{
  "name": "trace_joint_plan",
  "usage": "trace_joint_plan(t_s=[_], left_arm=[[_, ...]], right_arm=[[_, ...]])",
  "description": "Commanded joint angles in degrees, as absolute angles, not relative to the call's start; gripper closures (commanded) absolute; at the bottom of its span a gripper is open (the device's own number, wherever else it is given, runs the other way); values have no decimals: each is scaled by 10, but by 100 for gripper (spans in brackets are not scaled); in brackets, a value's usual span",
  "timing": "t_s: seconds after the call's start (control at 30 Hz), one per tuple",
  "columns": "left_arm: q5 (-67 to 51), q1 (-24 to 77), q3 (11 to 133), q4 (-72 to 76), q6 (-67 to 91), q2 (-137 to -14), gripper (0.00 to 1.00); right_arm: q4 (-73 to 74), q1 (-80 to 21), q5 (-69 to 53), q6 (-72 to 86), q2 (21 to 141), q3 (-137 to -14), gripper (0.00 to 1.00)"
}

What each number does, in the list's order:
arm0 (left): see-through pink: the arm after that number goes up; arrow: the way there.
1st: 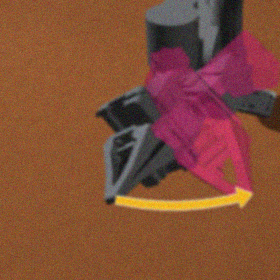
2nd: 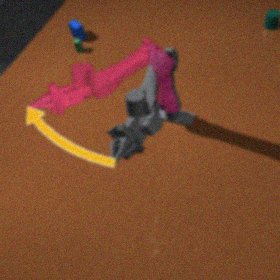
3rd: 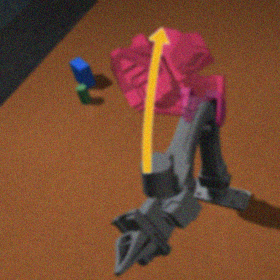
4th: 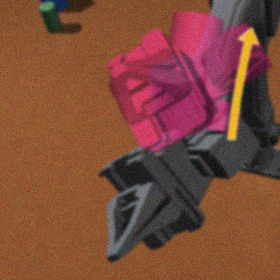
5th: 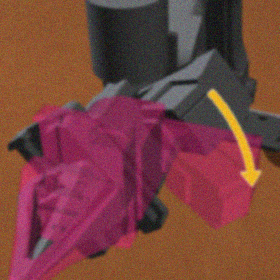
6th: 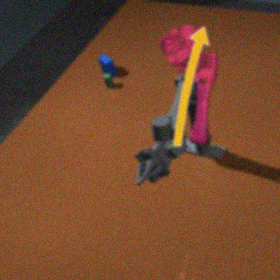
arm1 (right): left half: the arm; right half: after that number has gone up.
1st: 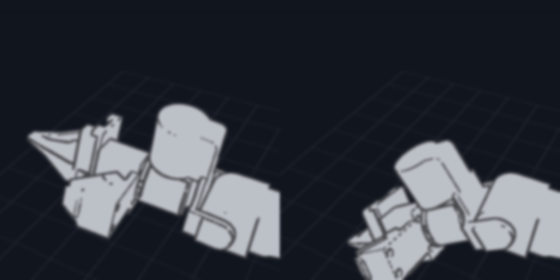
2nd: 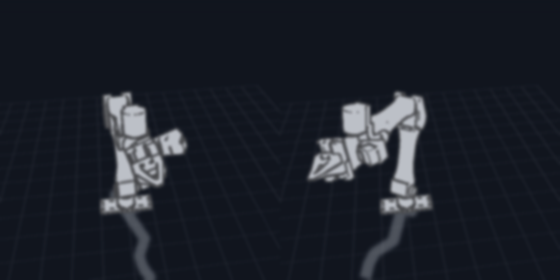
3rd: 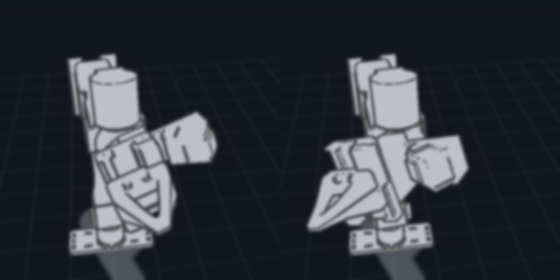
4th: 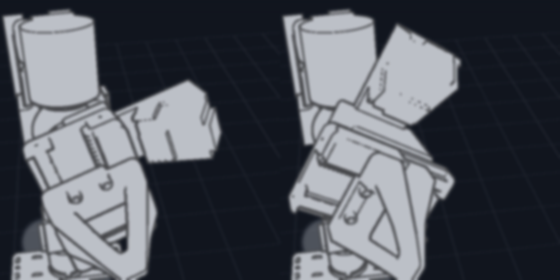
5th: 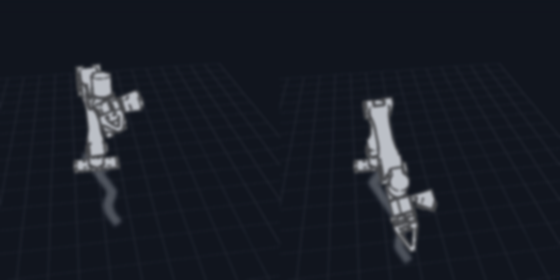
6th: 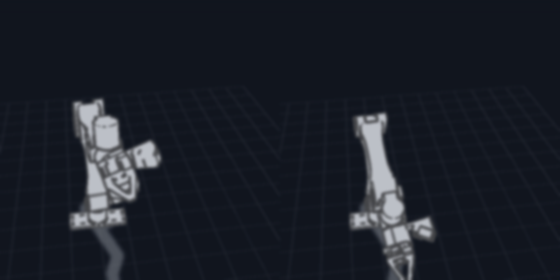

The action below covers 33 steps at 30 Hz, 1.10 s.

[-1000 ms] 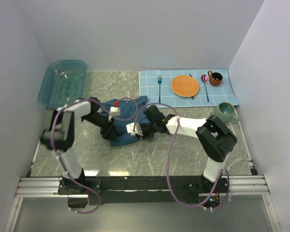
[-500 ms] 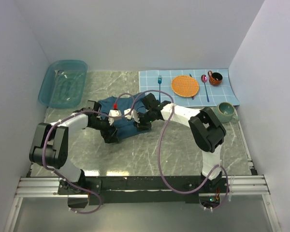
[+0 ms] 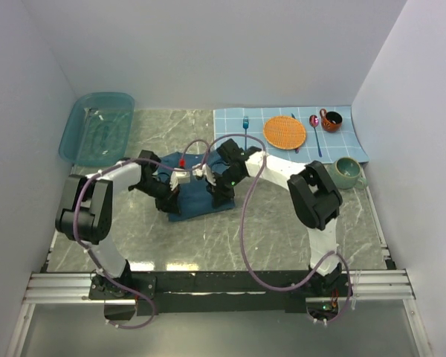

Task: Roll the t-shirts
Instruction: Roll the T-shirt to the center of the board.

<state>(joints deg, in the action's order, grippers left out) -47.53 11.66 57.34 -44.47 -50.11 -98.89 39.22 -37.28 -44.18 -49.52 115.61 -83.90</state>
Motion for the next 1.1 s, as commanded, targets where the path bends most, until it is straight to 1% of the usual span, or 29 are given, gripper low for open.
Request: trace_joint_plan(t_s=[0.0, 0.07, 0.1, 0.13, 0.17, 0.3, 0.33, 0.4, 0.43, 0.5, 0.53, 0.57, 0.6, 0.63, 0.7, 0.73, 0.77, 0.87, 0.9, 0.93, 0.97, 1.0, 1.03, 1.07], left_arm=[[-483, 114, 638, -675, -604, -1041, 99], [-479, 106, 656, -686, -598, -1071, 99], [-477, 96, 658, -684, -590, -1079, 99], [-476, 90, 662, -670, -584, -1092, 99], [-473, 84, 664, -658, -571, -1100, 97], [-464, 54, 686, -631, -533, -1156, 84], [-465, 49, 693, -618, -526, -1171, 76], [-467, 36, 695, -606, -506, -1180, 70], [-466, 31, 697, -595, -494, -1180, 63], [-464, 13, 696, -558, -456, -1172, 58], [-461, 6, 695, -543, -435, -1151, 53], [-453, 2, 691, -497, -405, -1136, 51], [-454, -29, 687, -483, -369, -1116, 49], [-454, -39, 680, -469, -358, -1073, 46], [-459, -47, 672, -459, -372, -1022, 43], [-465, -46, 665, -467, -389, -973, 39], [-467, -43, 659, -470, -402, -949, 37], [-438, -4, 623, -492, -470, -868, 35], [-410, 34, 583, -463, -491, -842, 34], [-393, 52, 558, -439, -497, -784, 31], [-378, 88, 531, -406, -504, -753, 29], [-363, 106, 473, -376, -516, -698, 26], [-323, 124, 447, -311, -522, -674, 19], [-306, 154, 422, -285, -536, -656, 17]], right_arm=[[672, -358, -532, -596, 1213, -980, 90], [756, -358, -536, -626, 1265, -1018, 90], [780, -358, -540, -623, 1287, -1061, 90], [807, -357, -551, -627, 1332, -1087, 90], [827, -355, -559, -607, 1352, -1108, 90], [827, -342, -603, -563, 1411, -1167, 90], [824, -342, -606, -552, 1430, -1174, 90], [823, -342, -604, -546, 1458, -1192, 90], [813, -342, -602, -514, 1466, -1194, 91], [768, -340, -592, -471, 1487, -1194, 91], [762, -338, -590, -455, 1497, -1196, 91], [756, -337, -585, -438, 1507, -1212, 91], [756, -335, -582, -425, 1530, -1222, 91], [756, -333, -578, -394, 1542, -1234, 91], [758, -330, -572, -370, 1574, -1265, 91], [752, -330, -570, -338, 1579, -1268, 91], [730, -329, -568, -327, 1580, -1261, 91], [713, -330, -563, -305, 1588, -1265, 91], [710, -330, -561, -300, 1599, -1266, 91], [702, -330, -560, -288, 1601, -1266, 91], [704, -330, -563, -293, 1604, -1265, 92], [703, -333, -565, -294, 1605, -1264, 92], [704, -333, -563, -295, 1606, -1264, 92], [705, -335, -563, -297, 1606, -1264, 92]])
